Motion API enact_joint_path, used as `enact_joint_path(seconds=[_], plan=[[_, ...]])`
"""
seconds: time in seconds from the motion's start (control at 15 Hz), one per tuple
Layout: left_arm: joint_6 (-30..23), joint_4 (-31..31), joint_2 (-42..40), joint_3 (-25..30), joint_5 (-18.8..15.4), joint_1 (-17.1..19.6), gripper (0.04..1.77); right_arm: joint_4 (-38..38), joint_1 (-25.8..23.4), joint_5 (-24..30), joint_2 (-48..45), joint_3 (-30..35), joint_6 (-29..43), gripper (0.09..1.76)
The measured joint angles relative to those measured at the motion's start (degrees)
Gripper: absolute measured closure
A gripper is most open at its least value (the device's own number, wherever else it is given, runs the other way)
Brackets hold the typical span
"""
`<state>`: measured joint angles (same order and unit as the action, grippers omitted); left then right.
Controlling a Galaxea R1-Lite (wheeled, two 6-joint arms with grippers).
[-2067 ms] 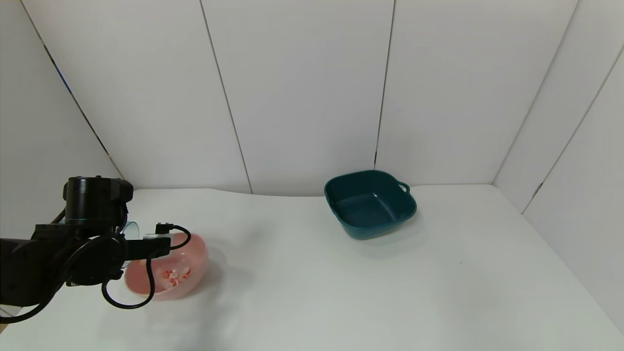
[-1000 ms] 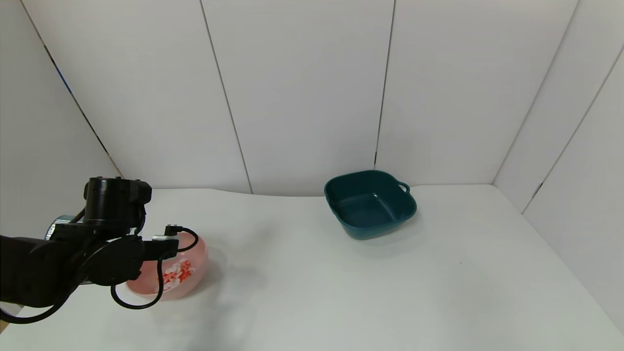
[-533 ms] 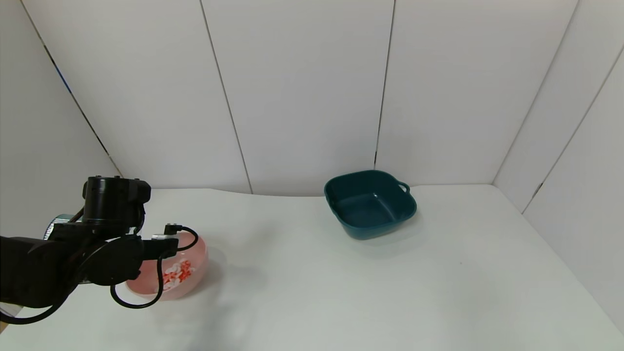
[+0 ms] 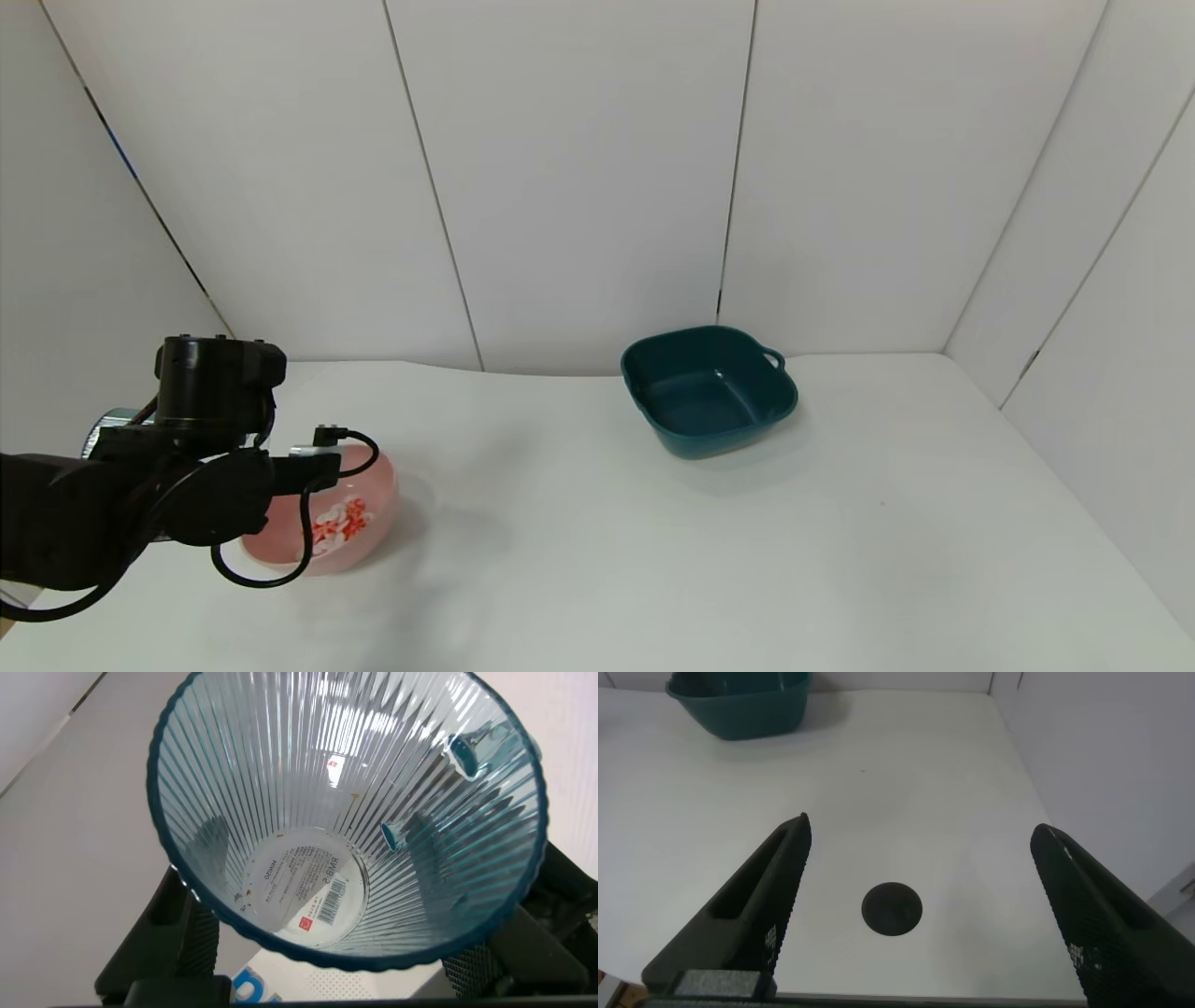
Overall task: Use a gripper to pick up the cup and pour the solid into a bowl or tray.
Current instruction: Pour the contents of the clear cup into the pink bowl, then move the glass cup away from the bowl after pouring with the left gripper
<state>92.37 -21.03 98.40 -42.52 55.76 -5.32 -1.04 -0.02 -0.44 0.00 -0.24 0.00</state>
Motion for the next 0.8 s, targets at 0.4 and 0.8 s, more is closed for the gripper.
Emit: enact_joint_path(seconds=[0.4, 0.8], plan=[[-2.6, -0.1, -2.0, -3.2, -4.2, 1.4, 0.52, 0.0, 0.0, 0.0, 0.0, 0.0, 0.0, 0.14], [-11.9, 0.5, -5.1, -4.2, -9.5, 4.7, 0.52, 0.0, 0.0, 0.0, 0.0, 0.0, 0.0, 0.14]])
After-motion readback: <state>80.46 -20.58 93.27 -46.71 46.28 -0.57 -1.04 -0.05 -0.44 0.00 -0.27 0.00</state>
